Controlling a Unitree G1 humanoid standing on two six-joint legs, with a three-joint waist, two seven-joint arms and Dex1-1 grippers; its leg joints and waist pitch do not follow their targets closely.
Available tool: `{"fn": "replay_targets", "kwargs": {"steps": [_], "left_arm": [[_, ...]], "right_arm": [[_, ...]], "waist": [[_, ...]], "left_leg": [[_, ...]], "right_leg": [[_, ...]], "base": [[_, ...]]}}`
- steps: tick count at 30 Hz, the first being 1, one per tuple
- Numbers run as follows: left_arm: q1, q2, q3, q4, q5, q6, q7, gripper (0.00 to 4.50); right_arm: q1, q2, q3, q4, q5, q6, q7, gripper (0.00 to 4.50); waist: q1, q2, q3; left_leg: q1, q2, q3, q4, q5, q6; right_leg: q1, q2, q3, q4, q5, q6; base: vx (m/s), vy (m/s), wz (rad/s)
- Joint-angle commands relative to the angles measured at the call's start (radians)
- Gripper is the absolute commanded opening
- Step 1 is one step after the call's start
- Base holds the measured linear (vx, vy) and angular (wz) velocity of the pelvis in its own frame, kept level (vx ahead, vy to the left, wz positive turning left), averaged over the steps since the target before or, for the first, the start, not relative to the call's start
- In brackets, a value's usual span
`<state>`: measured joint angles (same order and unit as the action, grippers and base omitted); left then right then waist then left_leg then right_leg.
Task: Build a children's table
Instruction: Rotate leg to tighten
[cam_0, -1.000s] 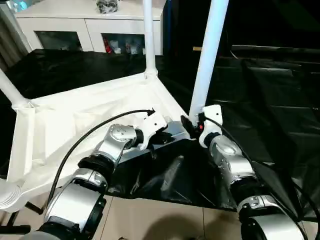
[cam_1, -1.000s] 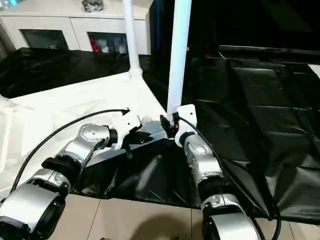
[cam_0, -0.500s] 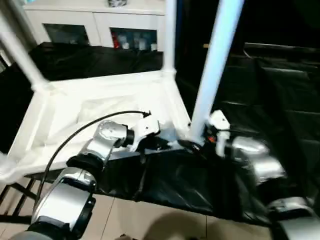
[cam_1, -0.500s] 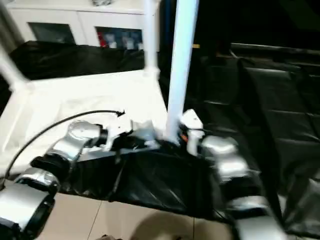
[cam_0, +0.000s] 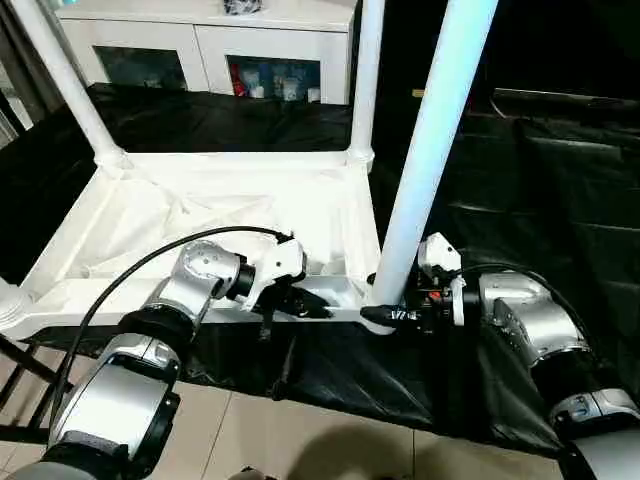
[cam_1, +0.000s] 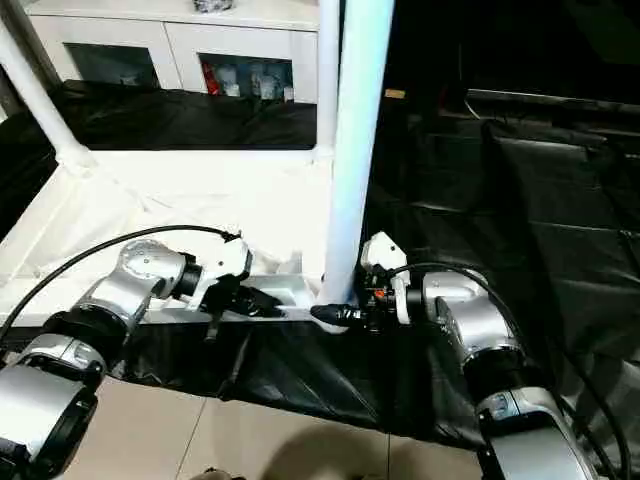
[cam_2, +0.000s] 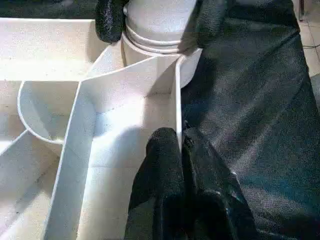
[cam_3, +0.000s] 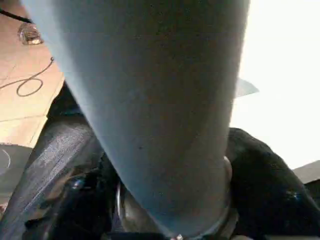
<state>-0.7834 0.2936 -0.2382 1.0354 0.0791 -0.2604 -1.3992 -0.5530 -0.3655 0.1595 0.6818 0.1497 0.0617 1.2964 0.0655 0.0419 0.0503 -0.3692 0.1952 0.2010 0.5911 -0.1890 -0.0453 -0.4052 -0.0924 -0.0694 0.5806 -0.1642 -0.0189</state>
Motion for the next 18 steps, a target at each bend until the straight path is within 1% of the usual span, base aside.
{"fn": "replay_targets", "kwargs": {"steps": [1, 3, 5, 6, 7, 9, 10, 11, 12, 13, 14, 15, 16, 18], "left_arm": [[-0.024, 0.005, -0.002, 0.000, -0.004, -0.013, -0.003, 0.00], [-0.025, 0.005, 0.002, 0.003, -0.006, -0.012, -0.003, 0.00], [-0.026, 0.004, 0.005, 0.005, -0.008, -0.012, 0.000, 0.00], [-0.026, 0.004, 0.006, 0.005, -0.008, -0.012, -0.001, 0.00], [-0.027, 0.000, 0.009, 0.006, -0.009, -0.011, 0.009, 0.00], [-0.029, -0.015, 0.017, 0.012, -0.003, 0.000, 0.069, 0.00], [-0.029, -0.016, 0.017, 0.012, -0.002, 0.001, 0.073, 0.00], [-0.033, -0.029, 0.014, 0.018, 0.016, 0.010, 0.145, 0.00], [-0.034, -0.035, 0.013, 0.020, 0.022, 0.014, 0.170, 0.00], [-0.036, -0.043, 0.014, 0.021, 0.028, 0.022, 0.204, 0.00], [-0.038, -0.052, 0.016, 0.022, 0.031, 0.029, 0.234, 0.00], [-0.039, -0.066, 0.020, 0.021, 0.028, 0.039, 0.258, 0.00], [-0.040, -0.081, 0.024, 0.018, 0.026, 0.050, 0.284, 0.00], [-0.039, -0.133, 0.026, 0.005, 0.029, 0.077, 0.362, 0.00]], "right_arm": [[-0.010, 0.012, 0.030, 0.011, 0.002, 0.004, 0.038, 2.86], [-0.009, 0.013, 0.031, 0.013, 0.003, 0.003, 0.041, 2.68], [-0.008, 0.017, 0.026, 0.016, 0.004, 0.000, 0.036, 2.66], [-0.007, 0.019, 0.024, 0.016, 0.004, 0.001, 0.035, 2.64], [-0.005, 0.023, 0.017, 0.014, 0.006, 0.003, 0.021, 2.62], [0.009, 0.048, -0.010, 0.010, 0.002, 0.000, -0.071, 2.59], [0.009, 0.049, -0.011, 0.010, 0.001, -0.001, -0.078, 2.59], [0.018, 0.078, -0.031, 0.032, -0.026, -0.030, -0.211, 2.59], [0.022, 0.088, -0.036, 0.040, -0.037, -0.043, -0.256, 2.59], [0.024, 0.099, -0.042, 0.049, -0.047, -0.046, -0.305, 2.59], [0.026, 0.110, -0.047, 0.057, -0.056, -0.049, -0.351, 2.58], [0.029, 0.125, -0.053, 0.066, -0.063, -0.052, -0.400, 2.58], [0.032, 0.142, -0.059, 0.075, -0.069, -0.055, -0.450, 2.58], [0.029, 0.207, -0.088, 0.108, -0.080, -0.050, -0.628, 2.58]], "waist": [[0.002, -0.016, -0.072], [0.003, -0.015, -0.071], [0.003, -0.014, -0.071], [0.003, -0.015, -0.071], [0.003, -0.012, -0.071], [0.002, -0.014, -0.070], [0.002, -0.014, -0.070], [-0.002, -0.017, -0.068], [-0.002, -0.015, -0.068], [-0.004, -0.017, -0.066], [-0.007, -0.018, -0.063], [-0.009, -0.018, -0.063], [-0.010, -0.018, -0.063], [-0.015, -0.018, -0.062]], "left_leg": [[0.012, 0.041, -0.014, -0.065, -0.155, 0.097], [0.012, 0.041, -0.013, -0.065, -0.157, 0.098], [0.013, 0.041, -0.013, -0.065, -0.164, 0.096], [0.013, 0.041, -0.013, -0.065, -0.167, 0.093], [0.014, 0.041, -0.013, -0.065, -0.168, 0.092], [0.014, 0.041, -0.013, -0.066, -0.175, 0.086], [0.014, 0.041, -0.013, -0.066, -0.175, 0.086], [0.014, 0.042, -0.013, -0.068, -0.178, 0.070], [0.015, 0.040, -0.015, -0.068, -0.185, 0.063], [0.016, 0.040, -0.014, -0.070, -0.198, 0.057], [0.016, 0.037, -0.016, -0.071, -0.214, 0.045], [0.017, 0.037, -0.016, -0.072, -0.222, 0.040], [0.017, 0.037, -0.015, -0.072, -0.226, 0.039], [0.019, 0.036, -0.019, -0.075, -0.236, 0.026]], "right_leg": [[0.054, -0.058, 0.036, -0.045, -0.139, -0.276], [0.054, -0.059, 0.036, -0.045, -0.138, -0.278], [0.053, -0.059, 0.036, -0.047, -0.150, -0.276], [0.054, -0.059, 0.036, -0.047, -0.155, -0.275], [0.053, -0.058, 0.036, -0.047, -0.156, -0.275], [0.053, -0.058, 0.036, -0.049, -0.166, -0.271], [0.053, -0.058, 0.036, -0.049, -0.166, -0.271], [0.050, -0.059, 0.038, -0.050, -0.184, -0.263], [0.048, -0.059, 0.037, -0.051, -0.201, -0.260], [0.048, -0.059, 0.037, -0.055, -0.228, -0.252], [0.050, -0.059, 0.036, -0.061, -0.285, -0.234], [0.048, -0.059, 0.037, -0.065, -0.317, -0.221], [0.046, -0.060, 0.038, -0.066, -0.327, -0.217], [0.043, -0.061, 0.039, -0.071, -0.359, -0.205]], "base": [[0.000, 0.000, 0.00], [0.000, 0.000, 0.00], [0.000, 0.000, 0.00], [0.000, 0.000, 0.00], [0.000, 0.000, 0.00], [0.000, 0.000, 0.00], [0.000, 0.000, 0.00], [0.000, 0.000, 0.00], [0.000, 0.000, 0.00], [0.000, 0.000, 0.00], [0.000, 0.000, 0.00], [0.000, 0.000, 0.00], [0.000, 0.000, 0.00], [0.000, 0.000, 0.00]]}}
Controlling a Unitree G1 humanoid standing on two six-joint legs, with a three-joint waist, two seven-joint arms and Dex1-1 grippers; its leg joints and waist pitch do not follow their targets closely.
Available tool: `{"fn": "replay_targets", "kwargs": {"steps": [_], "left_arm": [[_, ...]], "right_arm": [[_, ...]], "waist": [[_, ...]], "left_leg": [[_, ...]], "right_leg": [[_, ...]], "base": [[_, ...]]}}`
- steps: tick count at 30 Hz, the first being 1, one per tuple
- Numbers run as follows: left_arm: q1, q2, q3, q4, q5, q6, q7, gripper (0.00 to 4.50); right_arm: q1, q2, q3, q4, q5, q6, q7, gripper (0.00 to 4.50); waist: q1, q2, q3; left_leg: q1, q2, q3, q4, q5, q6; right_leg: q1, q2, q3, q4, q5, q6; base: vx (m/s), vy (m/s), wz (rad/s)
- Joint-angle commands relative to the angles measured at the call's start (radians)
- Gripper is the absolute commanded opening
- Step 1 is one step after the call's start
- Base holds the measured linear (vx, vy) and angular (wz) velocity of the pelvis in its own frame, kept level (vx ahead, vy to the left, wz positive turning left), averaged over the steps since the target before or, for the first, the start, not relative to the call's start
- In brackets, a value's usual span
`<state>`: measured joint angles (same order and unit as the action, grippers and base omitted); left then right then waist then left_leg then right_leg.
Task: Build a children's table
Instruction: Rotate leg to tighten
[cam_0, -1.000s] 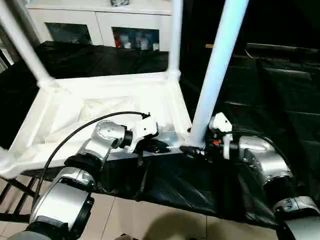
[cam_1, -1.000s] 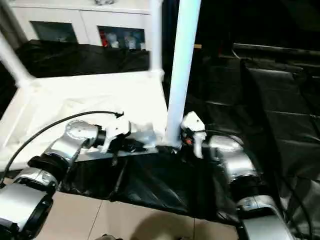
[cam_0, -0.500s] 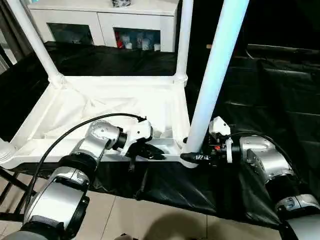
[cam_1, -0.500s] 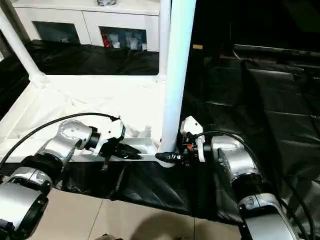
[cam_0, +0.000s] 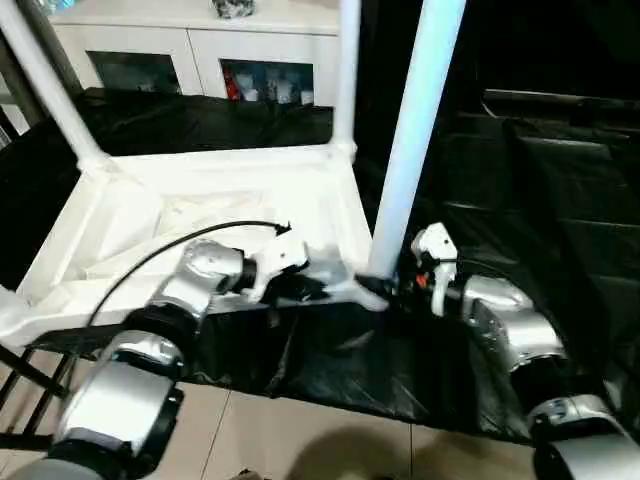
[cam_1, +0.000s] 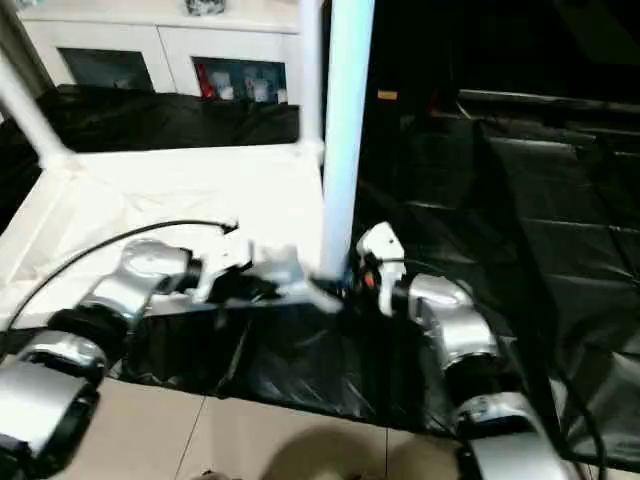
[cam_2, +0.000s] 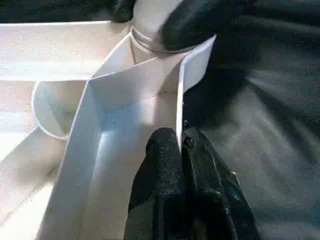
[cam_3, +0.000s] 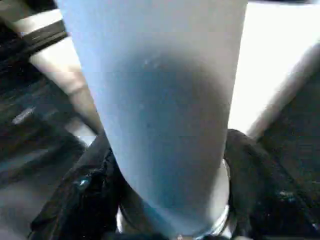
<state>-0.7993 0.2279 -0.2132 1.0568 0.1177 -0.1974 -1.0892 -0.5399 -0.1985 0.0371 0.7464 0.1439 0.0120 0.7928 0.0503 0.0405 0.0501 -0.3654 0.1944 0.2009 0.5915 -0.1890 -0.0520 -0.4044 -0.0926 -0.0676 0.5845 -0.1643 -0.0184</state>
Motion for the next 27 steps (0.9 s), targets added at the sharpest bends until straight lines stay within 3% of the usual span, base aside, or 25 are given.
{"fn": "replay_targets", "kwargs": {"steps": [1, 7, 11, 12, 18, 22, 23, 27], "left_arm": [[-0.021, -0.084, -0.001, -0.021, -0.008, 0.021, 0.071, 0.00], [-0.017, -0.181, -0.025, -0.047, 0.016, 0.050, 0.195, 0.00], [-0.020, -0.184, -0.031, -0.045, 0.025, 0.045, 0.209, 0.00], [-0.020, -0.184, -0.030, -0.046, 0.028, 0.047, 0.214, 0.00], [-0.004, -0.126, -0.031, -0.048, 0.033, 0.010, 0.146, 0.00], [0.010, -0.070, -0.046, -0.042, 0.041, -0.029, 0.070, 0.00], [0.012, -0.054, -0.051, -0.039, 0.043, -0.044, 0.039, 0.00], [0.012, -0.012, -0.052, -0.034, 0.029, -0.077, -0.073, 0.00]], "right_arm": [[0.011, 0.063, 0.024, 0.056, -0.076, 0.003, -0.182, 2.58], [-0.054, 0.227, -0.015, 0.131, -0.085, -0.003, -0.487, 2.58], [-0.072, 0.250, -0.007, 0.133, -0.088, -0.028, -0.495, 2.58], [-0.073, 0.251, -0.005, 0.133, -0.090, -0.041, -0.493, 3.12], [-0.058, 0.188, -0.022, 0.102, -0.070, -0.092, -0.394, 3.61], [-0.044, 0.099, 0.002, 0.079, -0.065, -0.100, -0.236, 3.69], [-0.039, 0.069, 0.015, 0.072, -0.066, -0.106, -0.178, 3.69], [-0.017, -0.015, 0.049, 0.020, -0.032, -0.090, 0.072, 3.69]], "waist": [[-0.005, -0.017, -0.059], [-0.023, -0.010, -0.060], [-0.022, -0.008, -0.061], [-0.022, -0.008, -0.061], [-0.020, -0.011, -0.065], [-0.013, -0.010, -0.070], [-0.009, -0.008, -0.073], [0.001, -0.009, -0.075]], "left_leg": [[0.014, 0.036, -0.020, -0.079, -0.241, 0.028], [0.015, 0.031, -0.021, -0.080, -0.280, 0.029], [0.015, 0.030, -0.021, -0.081, -0.289, 0.035], [0.014, 0.030, -0.022, -0.081, -0.286, 0.037], [0.010, 0.031, -0.020, -0.079, -0.254, 0.055], [0.005, 0.032, -0.017, -0.070, -0.199, 0.092], [0.005, 0.036, -0.015, -0.066, -0.158, 0.108], [0.003, 0.036, -0.012, -0.060, -0.138, 0.142]], "right_leg": [[0.040, -0.060, 0.038, -0.078, -0.371, -0.198], [0.037, -0.057, 0.040, -0.080, -0.354, -0.200], [0.039, -0.056, 0.038, -0.084, -0.369, -0.186], [0.040, -0.056, 0.039, -0.083, -0.361, -0.186], [0.044, -0.056, 0.040, -0.075, -0.290, -0.205], [0.053, -0.055, 0.037, -0.062, -0.186, -0.238], [0.052, -0.053, 0.036, -0.051, -0.110, -0.258], [0.057, -0.054, 0.034, -0.042, -0.043, -0.286]], "base": [[0.000, 0.000, 0.00], [0.000, 0.000, 0.00], [0.000, 0.000, 0.00], [0.000, 0.000, 0.00], [0.000, 0.000, 0.00], [0.013, -0.001, 0.01], [0.000, 0.000, 0.00], [0.000, 0.000, 0.00]]}}
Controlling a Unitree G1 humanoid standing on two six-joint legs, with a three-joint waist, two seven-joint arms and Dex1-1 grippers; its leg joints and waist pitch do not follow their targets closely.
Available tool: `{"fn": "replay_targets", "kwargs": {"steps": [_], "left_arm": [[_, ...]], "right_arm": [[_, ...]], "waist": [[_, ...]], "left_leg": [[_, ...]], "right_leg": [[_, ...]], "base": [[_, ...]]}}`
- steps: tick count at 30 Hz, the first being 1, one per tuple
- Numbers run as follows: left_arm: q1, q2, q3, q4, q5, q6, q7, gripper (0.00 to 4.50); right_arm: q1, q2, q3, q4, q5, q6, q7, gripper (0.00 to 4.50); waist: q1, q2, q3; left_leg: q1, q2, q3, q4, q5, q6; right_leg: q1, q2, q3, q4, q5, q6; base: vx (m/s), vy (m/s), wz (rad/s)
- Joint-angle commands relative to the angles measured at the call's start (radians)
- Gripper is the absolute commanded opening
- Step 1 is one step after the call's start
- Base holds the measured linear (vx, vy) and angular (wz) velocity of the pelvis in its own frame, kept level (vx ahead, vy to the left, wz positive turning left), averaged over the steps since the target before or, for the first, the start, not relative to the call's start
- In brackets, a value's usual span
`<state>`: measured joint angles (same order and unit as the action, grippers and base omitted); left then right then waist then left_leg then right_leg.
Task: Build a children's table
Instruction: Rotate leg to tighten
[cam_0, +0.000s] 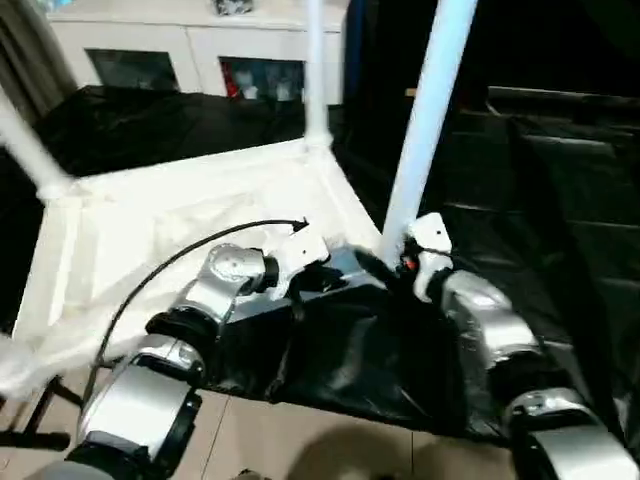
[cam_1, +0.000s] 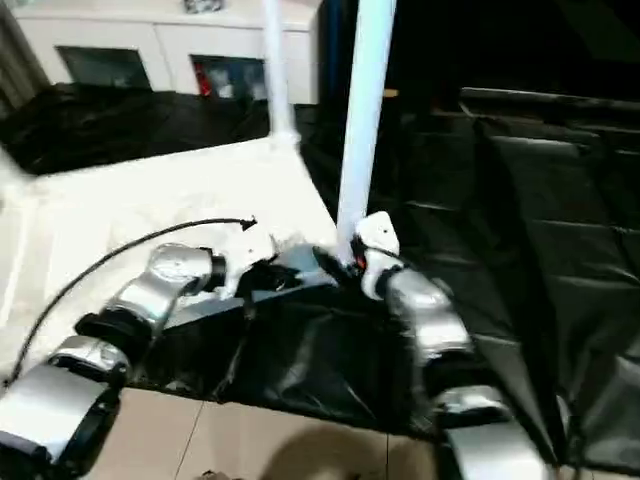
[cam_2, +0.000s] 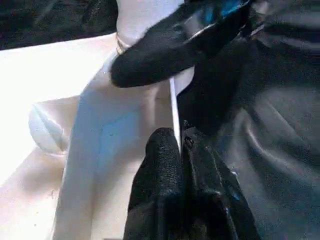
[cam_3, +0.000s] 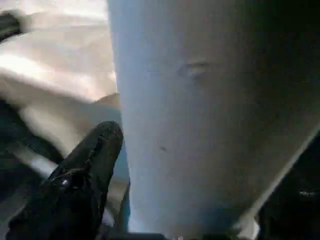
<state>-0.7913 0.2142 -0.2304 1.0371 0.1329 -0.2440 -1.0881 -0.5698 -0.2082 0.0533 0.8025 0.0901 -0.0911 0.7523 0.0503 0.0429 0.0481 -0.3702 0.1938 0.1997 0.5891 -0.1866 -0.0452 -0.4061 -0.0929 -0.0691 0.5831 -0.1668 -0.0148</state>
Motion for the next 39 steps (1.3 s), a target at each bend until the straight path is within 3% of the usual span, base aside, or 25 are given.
{"fn": "replay_targets", "kwargs": {"steps": [1, 3, 9, 16, 24, 27, 28, 29, 30, 31, 32, 36, 39], "left_arm": [[0.004, 0.002, -0.035, -0.014, 0.013, -0.031, -0.077, 0.00], [-0.002, 0.024, -0.037, -0.009, 0.008, -0.043, -0.131, 0.00], [-0.012, 0.054, -0.047, 0.004, 0.000, -0.074, -0.221, 0.00], [-0.015, 0.074, -0.052, 0.008, -0.006, -0.085, -0.297, 0.00], [-0.020, 0.075, -0.034, 0.016, -0.024, -0.069, -0.301, 0.00], [-0.021, 0.056, -0.020, 0.018, -0.027, -0.048, -0.240, 0.00], [-0.028, 0.043, -0.020, 0.028, -0.009, -0.039, -0.170, 0.00], [-0.031, 0.032, -0.017, 0.033, -0.006, -0.030, -0.140, 0.00], [-0.031, 0.032, -0.017, 0.033, -0.006, -0.030, -0.140, 0.00], [-0.035, 0.018, -0.014, 0.038, -0.001, -0.019, -0.101, 0.00], [-0.037, -0.002, -0.011, 0.041, 0.001, -0.008, -0.062, 0.00], [-0.040, -0.059, -0.011, 0.044, 0.009, 0.011, 0.043, 0.00], [-0.040, -0.100, -0.017, 0.045, 0.023, 0.014, 0.121, 0.00]], "right_arm": [[0.014, -0.007, 0.033, -0.038, 0.023, 0.015, 0.120, 3.69], [0.025, -0.052, 0.053, -0.073, 0.043, 0.036, 0.264, 3.43], [0.016, -0.110, 0.079, -0.083, 0.068, 0.068, 0.435, 3.18], [0.006, -0.142, 0.119, -0.085, 0.056, 0.101, 0.547, 2.61], [0.023, -0.116, 0.116, -0.102, 0.072, 0.120, 0.535, 2.53], [0.056, -0.085, 0.095, -0.117, 0.061, 0.115, 0.421, 2.53], [0.066, -0.058, 0.079, -0.101, 0.030, 0.095, 0.297, 2.53], [0.069, -0.043, 0.072, -0.087, 0.010, 0.089, 0.225, 2.53], [0.069, -0.043, 0.072, -0.087, 0.010, 0.089, 0.225, 2.53], [0.075, -0.022, 0.064, -0.074, -0.010, 0.073, 0.142, 2.53], [0.080, 0.009, 0.047, -0.059, -0.024, 0.068, 0.038, 2.52], [0.080, 0.104, -0.006, -0.023, -0.049, 0.089, -0.259, 2.38], [0.068, 0.191, -0.029, -0.010, -0.042, 0.109, -0.406, 2.15]], "waist": [[0.005, -0.012, -0.072], [0.009, -0.012, -0.070], [0.013, -0.014, -0.065], [0.017, -0.016, -0.068], [0.018, -0.014, -0.068], [0.017, -0.015, -0.064], [0.016, -0.016, -0.063], [0.009, -0.014, -0.058], [0.009, -0.014, -0.058], [0.003, -0.017, -0.056], [-0.001, -0.013, -0.053], [-0.019, -0.013, -0.052], [-0.025, -0.011, -0.053]], "left_leg": [[0.008, 0.039, -0.011, -0.058, -0.144, 0.141], [0.011, 0.040, -0.011, -0.060, -0.162, 0.135], [0.017, 0.044, -0.012, -0.067, -0.229, 0.086], [0.013, 0.043, -0.013, -0.064, -0.181, 0.096], [0.014, 0.043, -0.013, -0.065, -0.188, 0.086], [0.015, 0.043, -0.013, -0.069, -0.205, 0.071], [0.014, 0.042, -0.014, -0.069, -0.213, 0.066], [0.019, 0.041, -0.015, -0.075, -0.255, 0.037], [0.019, 0.041, -0.015, -0.075, -0.255, 0.037], [0.019, 0.038, -0.019, -0.077, -0.273, 0.017], [0.025, 0.036, -0.022, -0.078, -0.312, 0.007], [0.026, 0.034, -0.028, -0.084, -0.356, -0.012], [0.025, 0.034, -0.028, -0.087, -0.366, -0.004]], "right_leg": [[0.058, -0.055, 0.037, -0.041, -0.045, -0.289], [0.056, -0.054, 0.036, -0.045, -0.079, -0.289], [0.051, -0.056, 0.039, -0.056, -0.197, -0.275], [0.054, -0.058, 0.038, -0.050, -0.158, -0.278], [0.054, -0.058, 0.038, -0.050, -0.162, -0.280], [0.051, -0.058, 0.038, -0.055, -0.205, -0.266], [0.052, -0.059, 0.038, -0.057, -0.225, -0.260], [0.044, -0.060, 0.040, -0.068, -0.316, -0.234], [0.044, -0.060, 0.040, -0.068, -0.316, -0.234], [0.045, -0.061, 0.039, -0.072, -0.378, -0.209], [0.038, -0.062, 0.039, -0.084, -0.457, -0.183], [0.033, -0.059, 0.037, -0.093, -0.499, -0.157], [0.032, -0.057, 0.038, -0.093, -0.467, -0.162]], "base": [[0.000, 0.000, 0.00], [0.000, 0.000, 0.00], [0.000, 0.000, 0.00], [0.000, 0.000, 0.00], [0.000, 0.000, 0.00], [0.000, 0.000, 0.00], [0.000, 0.000, 0.00], [0.000, 0.000, 0.00], [0.000, 0.000, 0.00], [0.000, 0.000, 0.00], [0.000, 0.000, 0.00], [0.000, 0.000, 0.00], [0.000, 0.000, 0.00]]}}
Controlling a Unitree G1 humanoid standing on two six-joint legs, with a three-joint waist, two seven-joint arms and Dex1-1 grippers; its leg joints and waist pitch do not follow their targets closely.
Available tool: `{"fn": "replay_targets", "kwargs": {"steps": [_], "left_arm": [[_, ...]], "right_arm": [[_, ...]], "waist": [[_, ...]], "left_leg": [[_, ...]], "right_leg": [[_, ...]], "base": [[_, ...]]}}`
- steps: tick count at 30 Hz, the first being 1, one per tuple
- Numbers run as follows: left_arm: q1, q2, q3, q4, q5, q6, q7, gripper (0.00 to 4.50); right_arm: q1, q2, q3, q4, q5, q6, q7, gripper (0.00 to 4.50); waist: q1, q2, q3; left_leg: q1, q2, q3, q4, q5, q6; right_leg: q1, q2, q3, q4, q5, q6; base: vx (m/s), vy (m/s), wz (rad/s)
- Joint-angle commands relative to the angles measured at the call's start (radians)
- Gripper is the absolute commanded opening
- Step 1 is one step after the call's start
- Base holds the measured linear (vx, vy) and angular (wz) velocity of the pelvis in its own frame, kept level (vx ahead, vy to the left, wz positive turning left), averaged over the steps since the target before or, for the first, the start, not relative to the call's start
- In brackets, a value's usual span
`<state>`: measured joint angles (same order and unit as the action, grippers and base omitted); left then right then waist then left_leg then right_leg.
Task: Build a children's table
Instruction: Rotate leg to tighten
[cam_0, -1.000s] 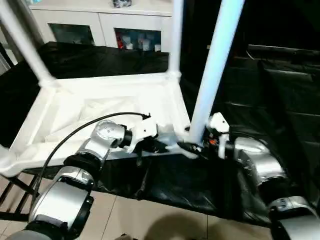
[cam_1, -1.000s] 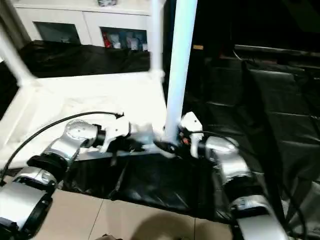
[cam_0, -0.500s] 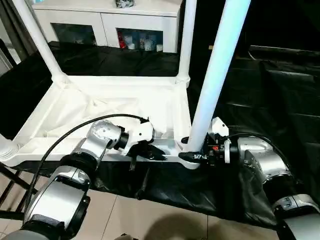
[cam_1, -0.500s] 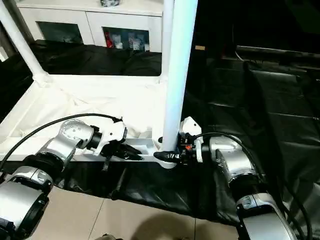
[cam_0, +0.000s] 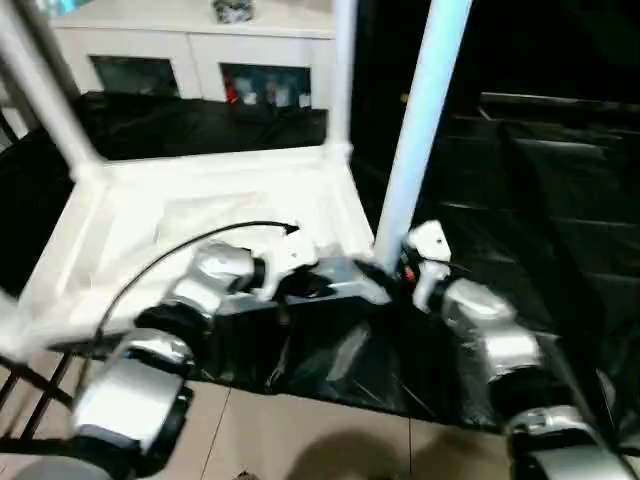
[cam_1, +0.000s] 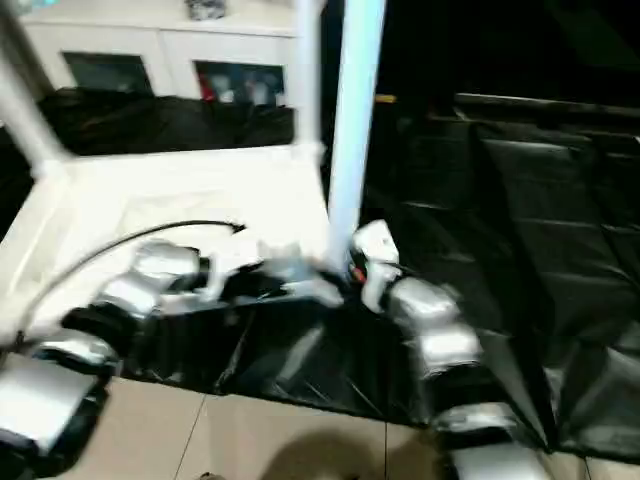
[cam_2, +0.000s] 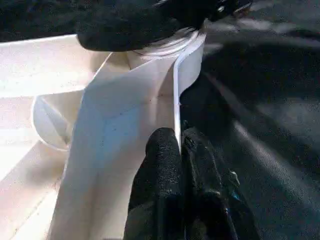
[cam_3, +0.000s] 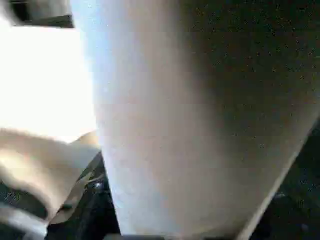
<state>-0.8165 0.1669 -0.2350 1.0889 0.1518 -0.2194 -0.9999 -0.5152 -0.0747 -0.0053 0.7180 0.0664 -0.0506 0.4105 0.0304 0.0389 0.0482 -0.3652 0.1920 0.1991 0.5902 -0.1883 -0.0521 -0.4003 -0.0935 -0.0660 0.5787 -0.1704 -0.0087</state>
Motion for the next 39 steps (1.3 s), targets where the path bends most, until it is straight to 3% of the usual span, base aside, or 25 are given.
{"fn": "replay_targets", "kwargs": {"steps": [1, 7, 10, 12, 18, 19, 20, 22, 23, 25, 27, 31, 32, 33, 34, 39], "left_arm": [[-0.014, -0.060, -0.016, -0.005, 0.011, -0.014, 0.054, 0.00], [-0.008, -0.066, -0.021, 0.003, 0.026, -0.030, 0.097, 0.00], [-0.003, -0.054, -0.022, 0.003, 0.033, -0.039, 0.100, 0.00], [0.002, -0.042, -0.023, 0.005, 0.036, -0.046, 0.103, 0.00], [0.009, -0.021, -0.023, 0.013, 0.042, -0.066, 0.107, 0.00], [0.010, -0.018, -0.022, 0.014, 0.043, -0.069, 0.107, 0.00], [0.010, -0.016, -0.020, 0.018, 0.046, -0.076, 0.109, 0.00], [0.010, -0.015, -0.020, 0.019, 0.048, -0.080, 0.111, 0.00], [0.009, -0.015, -0.020, 0.022, 0.048, -0.084, 0.112, 0.00], [0.008, -0.015, -0.020, 0.025, 0.045, -0.090, 0.115, 0.00], [0.008, -0.016, -0.017, 0.027, 0.036, -0.093, 0.109, 0.00], [0.013, -0.017, -0.011, 0.022, 0.024, -0.093, 0.096, 0.00], [0.017, -0.018, -0.010, 0.021, 0.023, -0.095, 0.087, 0.00], [0.018, -0.018, -0.011, 0.021, 0.023, -0.095, 0.083, 0.00], [0.022, -0.018, -0.011, 0.019, 0.022, -0.097, 0.076, 0.00], [0.032, -0.015, -0.006, 0.014, 0.021, -0.098, 0.088, 0.00]], "right_arm": [[0.010, 0.075, 0.032, 0.075, -0.022, 0.071, -0.087, 2.12], [0.013, 0.107, 0.057, 0.053, -0.041, 0.035, -0.088, 2.05], [0.024, 0.090, 0.057, 0.023, -0.035, 0.018, -0.059, 2.69], [0.034, 0.064, 0.057, -0.009, -0.025, 0.020, -0.014, 2.71], [0.088, -0.073, 0.090, -0.156, 0.019, 0.050, 0.221, 2.96], [0.099, -0.100, 0.090, -0.184, 0.036, 0.058, 0.268, 2.96], [0.129, -0.181, 0.091, -0.249, 0.069, 0.069, 0.382, 2.96], [0.143, -0.214, 0.092, -0.276, 0.081, 0.075, 0.423, 2.96], [0.163, -0.258, 0.088, -0.310, 0.095, 0.083, 0.469, 2.96], [0.184, -0.303, 0.079, -0.349, 0.110, 0.101, 0.520, 2.96], [0.211, -0.357, 0.060, -0.391, 0.125, 0.124, 0.570, 2.96], [0.243, -0.417, 0.037, -0.434, 0.149, 0.153, 0.614, 2.96], [0.246, -0.424, 0.030, -0.438, 0.150, 0.158, 0.606, 2.96], [0.246, -0.424, 0.028, -0.438, 0.150, 0.159, 0.602, 2.96], [0.246, -0.424, 0.025, -0.437, 0.150, 0.161, 0.591, 2.96], [0.260, -0.418, 0.046, -0.469, 0.150, 0.168, 0.588, 2.96]], "waist": [[-0.007, -0.005, -0.053], [-0.008, -0.009, -0.052], [-0.008, -0.012, -0.052], [-0.005, -0.011, -0.054], [0.008, -0.016, -0.059], [0.006, -0.016, -0.058], [0.010, -0.021, -0.059], [0.014, -0.020, -0.058], [0.014, -0.030, -0.059], [0.017, -0.033, -0.059], [0.019, -0.038, -0.057], [0.020, -0.038, -0.057], [0.018, -0.031, -0.055], [0.016, -0.035, -0.056], [0.017, -0.031, -0.056], [0.016, -0.028, -0.059]], "left_leg": [[0.018, 0.035, -0.028, -0.089, -0.370, 0.002], [0.021, 0.034, -0.027, -0.089, -0.396, 0.010], [0.021, 0.034, -0.026, -0.089, -0.400, 0.014], [0.021, 0.035, -0.025, -0.088, -0.388, 0.022], [0.018, 0.039, -0.016, -0.082, -0.318, 0.057], [0.012, 0.038, -0.016, -0.082, -0.302, 0.062], [0.012, 0.039, -0.016, -0.079, -0.277, 0.076], [0.016, 0.040, -0.013, -0.077, -0.282, 0.084], [0.004, 0.038, -0.016, -0.077, -0.254, 0.090], [0.008, 0.038, -0.015, -0.075, -0.250, 0.096], [0.004, 0.038, -0.016, -0.075, -0.249, 0.103], [0.002, 0.039, -0.021, -0.076, -0.257, 0.102], [0.004, 0.039, -0.021, -0.077, -0.262, 0.099], [0.004, 0.037, -0.019, -0.076, -0.261, 0.095], [0.006, 0.037, -0.020, -0.076, -0.264, 0.093], [0.004, 0.037, -0.019, -0.075, -0.251, 0.096]], "right_leg": [[0.027, -0.056, 0.034, -0.088, -0.455, -0.167], [0.024, -0.056, 0.036, -0.093, -0.459, -0.159], [0.023, -0.056, 0.036, -0.095, -0.461, -0.156], [0.025, -0.056, 0.038, -0.093, -0.438, -0.159], [0.036, -0.053, 0.041, -0.077, -0.290, -0.200], [0.037, -0.057, 0.042, -0.076, -0.292, -0.206], [0.041, -0.054, 0.040, -0.076, -0.291, -0.200], [0.036, -0.055, 0.042, -0.079, -0.302, -0.201], [0.048, -0.057, 0.039, -0.077, -0.315, -0.190], [0.043, -0.056, 0.039, -0.080, -0.334, -0.183], [0.043, -0.056, 0.037, -0.082, -0.375, -0.169], [0.043, -0.057, 0.034, -0.087, -0.421, -0.149], [0.038, -0.057, 0.034, -0.088, -0.423, -0.153], [0.038, -0.055, 0.034, -0.090, -0.422, -0.153], [0.036, -0.055, 0.034, -0.090, -0.422, -0.156], [0.040, -0.054, 0.034, -0.083, -0.357, -0.175]], "base": [[0.000, 0.000, 0.00], [0.000, 0.000, 0.00], [0.000, 0.000, 0.00], [0.000, 0.000, 0.00], [0.000, 0.000, 0.00], [0.000, 0.000, 0.00], [0.000, 0.000, 0.00], [0.000, 0.000, 0.00], [0.000, 0.000, 0.00], [0.000, 0.000, 0.00], [0.000, 0.000, 0.00], [0.000, 0.000, 0.00], [0.000, 0.000, 0.00], [0.000, 0.000, 0.00], [0.000, 0.000, 0.00], [0.000, 0.000, 0.00]]}}
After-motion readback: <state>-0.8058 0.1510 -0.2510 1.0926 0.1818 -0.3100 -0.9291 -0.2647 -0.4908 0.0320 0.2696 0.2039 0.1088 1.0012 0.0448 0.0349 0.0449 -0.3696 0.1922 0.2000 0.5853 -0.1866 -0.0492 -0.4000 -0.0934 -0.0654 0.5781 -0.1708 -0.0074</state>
